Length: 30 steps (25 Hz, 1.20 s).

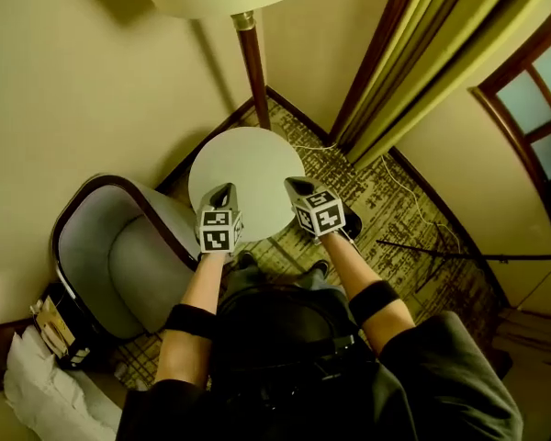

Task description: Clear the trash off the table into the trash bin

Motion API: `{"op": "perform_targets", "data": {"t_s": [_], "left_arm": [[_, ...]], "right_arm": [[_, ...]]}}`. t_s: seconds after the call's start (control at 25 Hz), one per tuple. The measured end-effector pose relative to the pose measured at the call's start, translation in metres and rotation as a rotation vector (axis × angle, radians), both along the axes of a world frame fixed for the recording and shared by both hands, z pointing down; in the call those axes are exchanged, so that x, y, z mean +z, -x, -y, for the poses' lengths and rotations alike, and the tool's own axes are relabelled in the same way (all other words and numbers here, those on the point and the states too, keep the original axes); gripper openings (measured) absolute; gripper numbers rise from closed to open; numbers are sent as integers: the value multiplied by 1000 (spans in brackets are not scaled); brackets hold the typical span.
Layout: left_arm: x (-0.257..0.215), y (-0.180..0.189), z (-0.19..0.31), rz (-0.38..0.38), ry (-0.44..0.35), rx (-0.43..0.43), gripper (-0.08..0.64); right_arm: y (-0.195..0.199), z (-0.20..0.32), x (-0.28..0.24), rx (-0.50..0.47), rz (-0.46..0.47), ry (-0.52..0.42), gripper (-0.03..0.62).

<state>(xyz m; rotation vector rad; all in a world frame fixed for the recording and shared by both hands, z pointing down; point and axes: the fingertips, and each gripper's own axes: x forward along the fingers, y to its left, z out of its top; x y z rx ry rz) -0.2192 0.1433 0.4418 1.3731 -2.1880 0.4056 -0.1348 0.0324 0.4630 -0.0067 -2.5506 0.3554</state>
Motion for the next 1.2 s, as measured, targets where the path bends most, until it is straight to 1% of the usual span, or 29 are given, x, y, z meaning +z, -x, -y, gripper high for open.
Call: {"op": "perform_targets", "data": {"t_s": [0.12, 0.28, 0.44, 0.64, 1.0, 1.2], "left_arm": [[0, 14, -26, -3, -5, -44, 0], [0, 22, -48, -11, -7, -82, 0], [-2, 26, -58, -34, -11, -95, 0], [4, 39, -67, -11, -7, -99, 0], [5, 42, -79, -18, 8, -102, 0], [5, 49, -88, -21, 8, -122, 0]], "right_arm": [[11, -15, -3, -32, -7, -11, 0], [16, -24, -4, -66, -18, -42, 0], [22, -32, -4, -87, -25, -52, 0], [33, -33, -7, -96, -24, -71, 0], [34, -41, -5, -115, -37, -99, 0], [39, -44, -8, -121, -28, -100, 0]]}}
